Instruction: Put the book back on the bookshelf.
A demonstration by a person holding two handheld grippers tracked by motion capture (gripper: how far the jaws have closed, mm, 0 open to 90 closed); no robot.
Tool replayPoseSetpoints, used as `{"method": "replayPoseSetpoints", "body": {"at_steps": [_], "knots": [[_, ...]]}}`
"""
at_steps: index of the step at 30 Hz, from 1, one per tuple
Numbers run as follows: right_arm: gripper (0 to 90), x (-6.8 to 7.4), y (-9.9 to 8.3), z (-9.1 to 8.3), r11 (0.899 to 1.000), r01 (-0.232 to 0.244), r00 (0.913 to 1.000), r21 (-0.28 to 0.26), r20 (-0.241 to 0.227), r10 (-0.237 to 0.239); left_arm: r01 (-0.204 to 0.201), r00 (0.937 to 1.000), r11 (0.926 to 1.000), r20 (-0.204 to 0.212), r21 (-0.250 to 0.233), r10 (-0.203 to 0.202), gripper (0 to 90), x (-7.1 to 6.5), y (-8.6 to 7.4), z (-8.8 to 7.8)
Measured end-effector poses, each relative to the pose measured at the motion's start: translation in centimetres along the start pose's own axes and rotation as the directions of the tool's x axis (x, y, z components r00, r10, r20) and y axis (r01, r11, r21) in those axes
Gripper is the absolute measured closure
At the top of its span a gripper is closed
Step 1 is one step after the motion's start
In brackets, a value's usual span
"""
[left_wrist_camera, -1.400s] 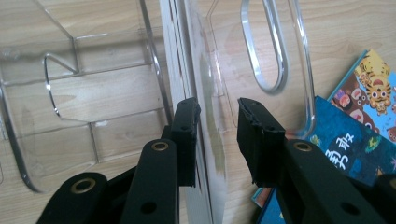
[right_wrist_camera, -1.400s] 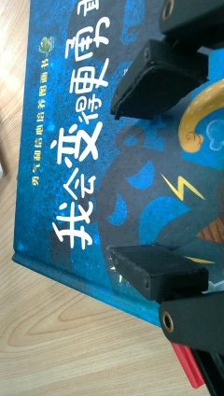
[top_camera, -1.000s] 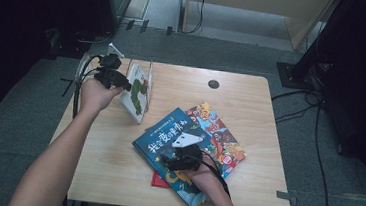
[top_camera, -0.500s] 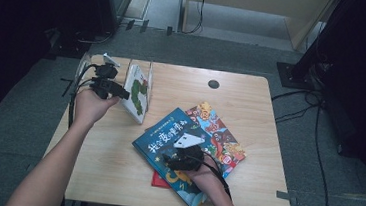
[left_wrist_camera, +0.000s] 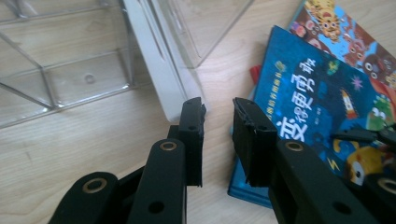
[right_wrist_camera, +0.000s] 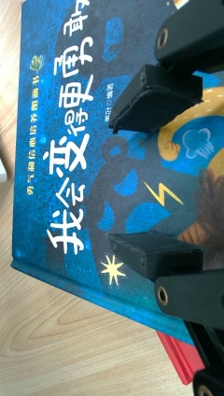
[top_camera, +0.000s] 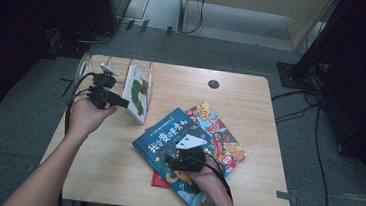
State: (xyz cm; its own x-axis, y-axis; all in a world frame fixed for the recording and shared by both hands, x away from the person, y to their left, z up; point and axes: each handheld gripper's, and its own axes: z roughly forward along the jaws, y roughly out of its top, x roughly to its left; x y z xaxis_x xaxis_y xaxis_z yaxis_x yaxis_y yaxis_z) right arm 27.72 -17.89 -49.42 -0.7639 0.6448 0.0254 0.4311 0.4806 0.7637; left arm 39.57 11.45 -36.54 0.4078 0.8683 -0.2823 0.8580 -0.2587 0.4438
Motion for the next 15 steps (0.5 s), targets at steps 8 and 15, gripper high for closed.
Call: {"method": "replayPoseSetpoints", "body": {"at_steps": [8, 15], "knots": [[39.9, -0.1, -0.2, -0.3, 1.0, -0.011, 0.9999, 0.001, -0.001, 0.011, -0.036, 0.9988, 0.9992, 0.033, -0.019, 0.036, 76.6, -0.1, -1.7, 0.7], [45.0, -0.6, -0.5, -0.7, 1.0, -0.027, 0.9996, -0.006, 0.005, 0.027, -0.062, 0.9965, 0.998, 0.056, -0.004, 0.063, 79.1, 0.1, -3.2, 2.0]]}}
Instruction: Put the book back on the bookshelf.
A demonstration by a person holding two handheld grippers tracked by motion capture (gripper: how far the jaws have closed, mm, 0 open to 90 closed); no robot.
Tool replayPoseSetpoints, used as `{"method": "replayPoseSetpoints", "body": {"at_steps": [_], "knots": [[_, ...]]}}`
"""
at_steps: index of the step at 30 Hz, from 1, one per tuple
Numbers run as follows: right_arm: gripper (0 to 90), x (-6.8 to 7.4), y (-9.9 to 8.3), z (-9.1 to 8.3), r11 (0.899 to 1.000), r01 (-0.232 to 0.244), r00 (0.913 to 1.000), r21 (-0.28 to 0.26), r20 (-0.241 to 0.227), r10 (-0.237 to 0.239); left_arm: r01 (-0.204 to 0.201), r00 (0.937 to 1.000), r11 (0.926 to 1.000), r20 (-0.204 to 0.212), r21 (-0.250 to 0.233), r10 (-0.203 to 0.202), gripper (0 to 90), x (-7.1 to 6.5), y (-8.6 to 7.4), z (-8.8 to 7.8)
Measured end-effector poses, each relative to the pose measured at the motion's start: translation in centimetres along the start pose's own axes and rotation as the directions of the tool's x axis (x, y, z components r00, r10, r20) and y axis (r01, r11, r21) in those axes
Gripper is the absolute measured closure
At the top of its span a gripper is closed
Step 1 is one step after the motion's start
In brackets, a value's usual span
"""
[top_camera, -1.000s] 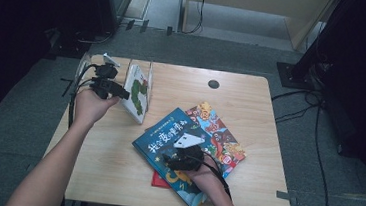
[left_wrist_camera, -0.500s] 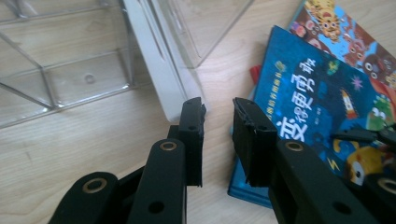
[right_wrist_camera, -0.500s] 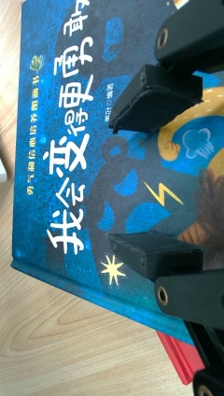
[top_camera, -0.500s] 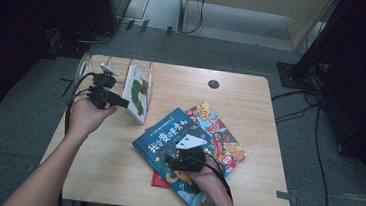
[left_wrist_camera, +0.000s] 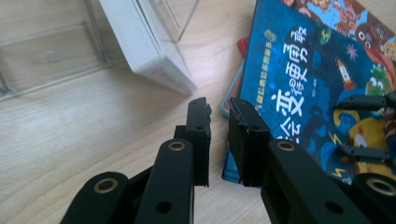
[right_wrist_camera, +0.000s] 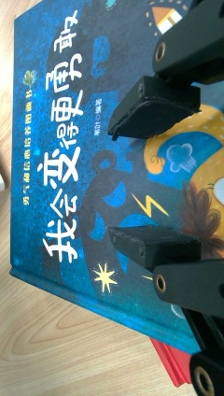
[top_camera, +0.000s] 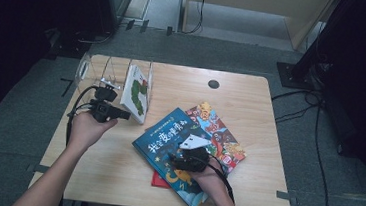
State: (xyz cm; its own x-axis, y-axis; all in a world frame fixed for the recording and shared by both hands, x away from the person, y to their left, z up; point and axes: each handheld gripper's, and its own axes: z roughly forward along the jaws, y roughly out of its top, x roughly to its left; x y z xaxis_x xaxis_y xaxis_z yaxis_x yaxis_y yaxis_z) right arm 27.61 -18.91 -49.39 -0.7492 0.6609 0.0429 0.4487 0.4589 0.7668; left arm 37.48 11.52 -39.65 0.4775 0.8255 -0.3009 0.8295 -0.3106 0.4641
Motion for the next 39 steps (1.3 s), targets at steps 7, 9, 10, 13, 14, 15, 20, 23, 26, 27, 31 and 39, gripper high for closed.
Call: {"method": "replayPoseSetpoints", "body": {"at_steps": [7, 9, 10, 13, 14, 15, 20, 23, 26, 27, 31, 39], "knots": [[52.7, -0.6, -0.4, -0.6, 1.0, -0.017, 0.9998, -0.008, 0.006, 0.017, -0.015, 0.9991, 0.9999, 0.039, -0.003, 0.015, 83.1, 0.6, -1.6, 1.2], [54.4, -0.8, -0.6, -0.8, 1.0, -0.025, 0.9996, -0.01, 0.011, 0.025, -0.023, 0.9989, 0.9997, 0.04, 0.001, 0.023, 84.6, 0.8, -2.0, 1.8], [55.1, -0.9, -0.6, -0.9, 1.0, -0.03, 0.9995, -0.01, 0.011, 0.03, -0.031, 0.9989, 0.9995, 0.036, 0.006, 0.031, 85.0, 0.9, -2.1, 2.0], [56.2, -1.1, -0.8, -1.1, 0.999, -0.038, 0.999, -0.011, 0.021, 0.039, -0.058, 0.9979, 0.9983, 0.03, -0.001, 0.058, 86.9, 0.9, -2.6, 2.7], [56.8, -1.2, -0.9, -1.2, 0.999, -0.044, 0.9987, -0.013, 0.025, 0.044, -0.067, 0.9972, 0.9977, 0.031, 0.002, 0.067, 87.7, 1.0, -2.7, 2.9], [57.5, -1.3, -1.0, -1.4, 0.999, -0.043, 0.9986, -0.013, 0.031, 0.044, -0.072, 0.9968, 0.9974, 0.035, 0.002, 0.071, 88.2, 1.0, -2.7, 3.1], [63.0, -1.7, -1.6, -2.2, 0.998, -0.068, 0.9969, -0.016, 0.037, 0.069, -0.08, 0.9952, 0.9968, 0.058, 0.006, 0.079, 90.0, 1.1, -2.9, 3.6], [67.4, -1.9, -2.1, -2.7, 0.997, -0.073, 0.9964, -0.022, 0.042, 0.074, -0.095, 0.9928, 0.9954, 0.074, 0.007, 0.095, 90.0, 1.0, -3.1, 4.0], [72.1, -2.1, -2.6, -3.2, 0.997, -0.075, 0.9955, -0.026, 0.057, 0.076, -0.102, 0.9916, 0.9946, 0.081, 0.014, 0.101, 90.0, 1.0, -3.2, 4.4], [74.0, -2.1, -2.8, -3.4, 0.997, -0.078, 0.9951, -0.027, 0.06, 0.079, -0.111, 0.9911, 0.9938, 0.076, 0.011, 0.109, 90.0, 0.9, -3.2, 4.6], [82.9, -2.4, -3.6, -4.3, 0.995, -0.094, 0.9916, -0.036, 0.085, 0.097, -0.116, 0.9884, 0.9932, 0.099, 0.005, 0.115, 89.2, 0.9, -3.3, 5.3], [90.0, -3.4, -5.0, -6.0, 0.989, -0.138, 0.9838, -0.041, 0.109, 0.142, -0.117, 0.984, 0.9931, 0.134, -0.006, 0.117, 90.0, 1.3, -3.5, 6.3]]}}
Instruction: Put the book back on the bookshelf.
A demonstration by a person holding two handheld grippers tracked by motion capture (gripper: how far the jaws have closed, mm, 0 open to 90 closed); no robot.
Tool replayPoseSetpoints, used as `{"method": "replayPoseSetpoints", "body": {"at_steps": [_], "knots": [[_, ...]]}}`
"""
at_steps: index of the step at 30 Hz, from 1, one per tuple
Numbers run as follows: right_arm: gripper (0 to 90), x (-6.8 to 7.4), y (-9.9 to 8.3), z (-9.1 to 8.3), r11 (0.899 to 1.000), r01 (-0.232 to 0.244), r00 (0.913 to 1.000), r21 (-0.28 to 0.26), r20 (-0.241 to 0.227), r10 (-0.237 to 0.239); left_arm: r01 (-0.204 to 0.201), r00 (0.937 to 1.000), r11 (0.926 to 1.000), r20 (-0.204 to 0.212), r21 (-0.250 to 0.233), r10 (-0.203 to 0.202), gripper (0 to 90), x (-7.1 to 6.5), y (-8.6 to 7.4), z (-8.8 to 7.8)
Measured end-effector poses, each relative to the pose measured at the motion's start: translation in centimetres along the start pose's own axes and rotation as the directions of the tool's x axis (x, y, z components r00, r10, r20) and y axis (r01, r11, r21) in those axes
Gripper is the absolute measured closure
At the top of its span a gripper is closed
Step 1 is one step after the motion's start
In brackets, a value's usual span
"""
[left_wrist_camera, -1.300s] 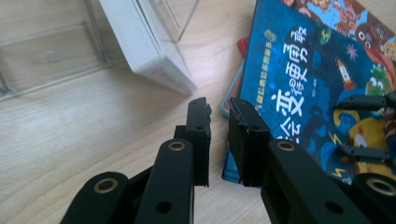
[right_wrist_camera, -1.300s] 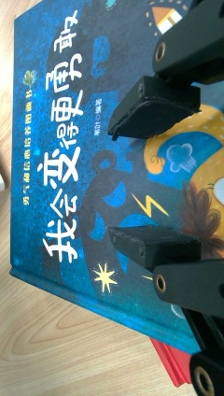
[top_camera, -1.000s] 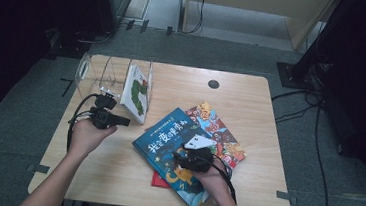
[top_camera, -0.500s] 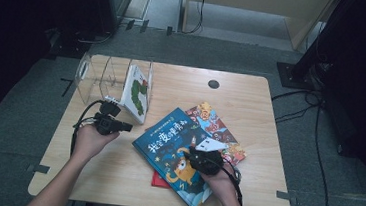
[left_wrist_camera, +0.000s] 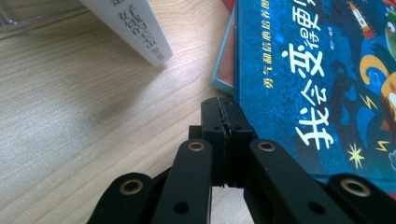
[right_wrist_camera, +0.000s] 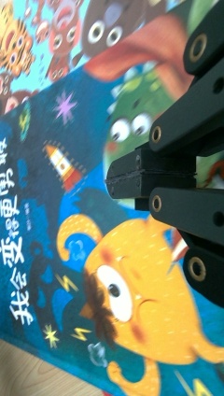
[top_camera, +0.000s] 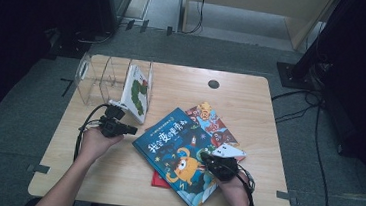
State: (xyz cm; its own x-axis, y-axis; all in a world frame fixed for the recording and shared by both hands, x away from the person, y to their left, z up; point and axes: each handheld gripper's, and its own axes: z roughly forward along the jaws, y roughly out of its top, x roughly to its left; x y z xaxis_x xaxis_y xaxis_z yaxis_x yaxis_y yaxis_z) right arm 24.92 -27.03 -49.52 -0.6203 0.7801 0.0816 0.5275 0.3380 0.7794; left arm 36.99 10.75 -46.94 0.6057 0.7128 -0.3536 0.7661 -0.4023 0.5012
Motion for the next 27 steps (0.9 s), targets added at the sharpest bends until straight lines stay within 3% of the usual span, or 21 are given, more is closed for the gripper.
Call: {"method": "replayPoseSetpoints", "body": {"at_steps": [7, 11, 17, 19, 27], "knots": [[90.0, -1.1, -1.2, -1.5, 0.999, -0.054, 0.9979, -0.006, 0.036, 0.054, -0.039, 0.9992, 0.9992, -0.007, 0.008, 0.039, 89.3, 0.1, 0.2, 0.3], [90.0, -1.7, -1.8, -2.4, 0.997, -0.082, 0.9947, -0.013, 0.061, 0.082, -0.034, 0.9992, 0.9994, 0.02, -0.005, 0.034, 89.1, 0.1, 0.3, 0.3], [90.0, -2.5, -2.9, -3.7, 0.993, -0.115, 0.9877, -0.025, 0.104, 0.117, -0.052, 0.9981, 0.9985, 0.032, 0.016, 0.052, 89.4, 0.0, 0.6, 0.9], [90.0, -2.7, -3.2, -4.1, 0.992, -0.124, 0.9851, -0.029, 0.116, 0.126, -0.077, 0.9968, 0.9968, 0.025, 0.022, 0.076, 89.4, -0.1, 0.8, 1.2], [90.0, -3.2, -4.7, -5.9, 0.987, -0.156, 0.9743, -0.043, 0.158, 0.16, -0.063, 0.9964, 0.9976, 0.057, 0.027, 0.062, 89.4, -0.2, 1.2, 1.8]]}}
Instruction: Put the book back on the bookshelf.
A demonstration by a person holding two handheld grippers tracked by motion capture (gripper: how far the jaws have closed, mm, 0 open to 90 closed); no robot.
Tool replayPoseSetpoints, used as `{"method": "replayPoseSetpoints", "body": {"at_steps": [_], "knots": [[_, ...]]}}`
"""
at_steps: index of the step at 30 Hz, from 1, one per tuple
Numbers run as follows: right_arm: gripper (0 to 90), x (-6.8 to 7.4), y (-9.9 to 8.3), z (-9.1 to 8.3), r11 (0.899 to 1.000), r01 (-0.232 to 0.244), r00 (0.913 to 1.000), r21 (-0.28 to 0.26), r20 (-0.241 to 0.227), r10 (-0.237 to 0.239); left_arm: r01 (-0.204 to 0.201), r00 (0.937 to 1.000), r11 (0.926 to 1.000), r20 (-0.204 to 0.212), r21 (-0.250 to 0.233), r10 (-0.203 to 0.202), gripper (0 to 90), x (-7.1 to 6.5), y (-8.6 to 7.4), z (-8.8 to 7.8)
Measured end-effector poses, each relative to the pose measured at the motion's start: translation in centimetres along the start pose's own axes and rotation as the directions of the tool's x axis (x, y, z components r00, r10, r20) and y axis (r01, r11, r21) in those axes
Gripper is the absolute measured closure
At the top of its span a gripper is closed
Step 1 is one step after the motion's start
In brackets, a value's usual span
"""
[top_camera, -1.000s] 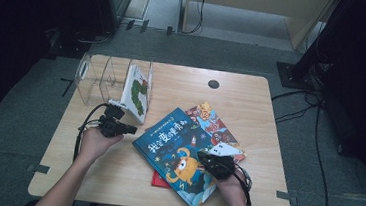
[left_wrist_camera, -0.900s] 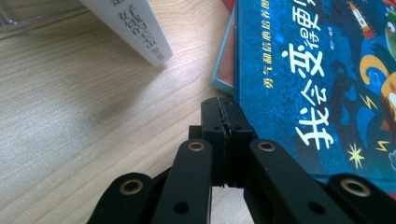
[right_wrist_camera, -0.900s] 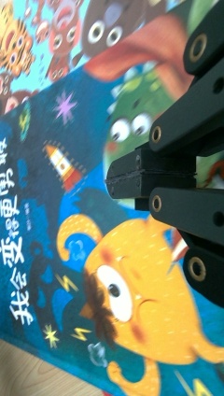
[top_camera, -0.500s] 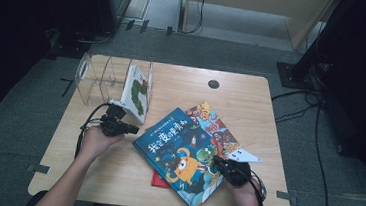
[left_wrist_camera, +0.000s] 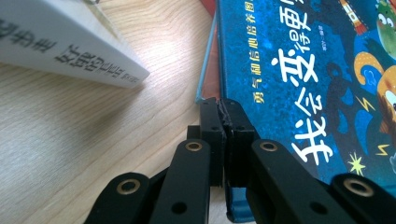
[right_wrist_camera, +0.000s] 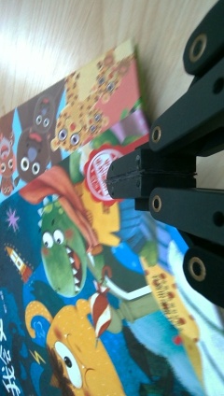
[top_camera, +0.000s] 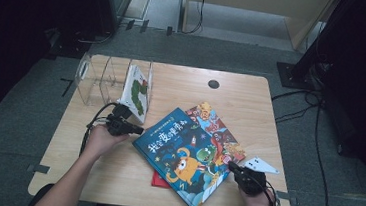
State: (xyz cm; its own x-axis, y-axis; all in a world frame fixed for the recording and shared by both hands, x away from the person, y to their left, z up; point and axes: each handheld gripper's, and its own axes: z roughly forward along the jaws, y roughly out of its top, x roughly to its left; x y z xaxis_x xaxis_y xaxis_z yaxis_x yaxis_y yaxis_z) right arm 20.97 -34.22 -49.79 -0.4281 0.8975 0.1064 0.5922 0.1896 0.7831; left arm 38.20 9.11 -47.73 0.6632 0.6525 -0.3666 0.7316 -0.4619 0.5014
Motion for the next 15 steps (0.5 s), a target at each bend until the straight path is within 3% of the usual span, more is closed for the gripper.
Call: {"method": "replayPoseSetpoints", "body": {"at_steps": [10, 15], "knots": [[90.0, -0.4, -0.6, -0.8, 1.0, -0.008, 0.9995, 0.017, 0.031, 0.008, 0.006, 0.9999, 1.0, 0.01, -0.002, -0.006, 90.0, 0.0, -0.1, -0.1], [90.0, -0.2, -1.2, -0.8, 1.0, -0.015, 0.9998, 0.018, 0.014, 0.015, 0.019, 0.9998, 0.9998, 0.01, -0.01, -0.019, 90.0, 0.1, -0.4, 0.1]]}}
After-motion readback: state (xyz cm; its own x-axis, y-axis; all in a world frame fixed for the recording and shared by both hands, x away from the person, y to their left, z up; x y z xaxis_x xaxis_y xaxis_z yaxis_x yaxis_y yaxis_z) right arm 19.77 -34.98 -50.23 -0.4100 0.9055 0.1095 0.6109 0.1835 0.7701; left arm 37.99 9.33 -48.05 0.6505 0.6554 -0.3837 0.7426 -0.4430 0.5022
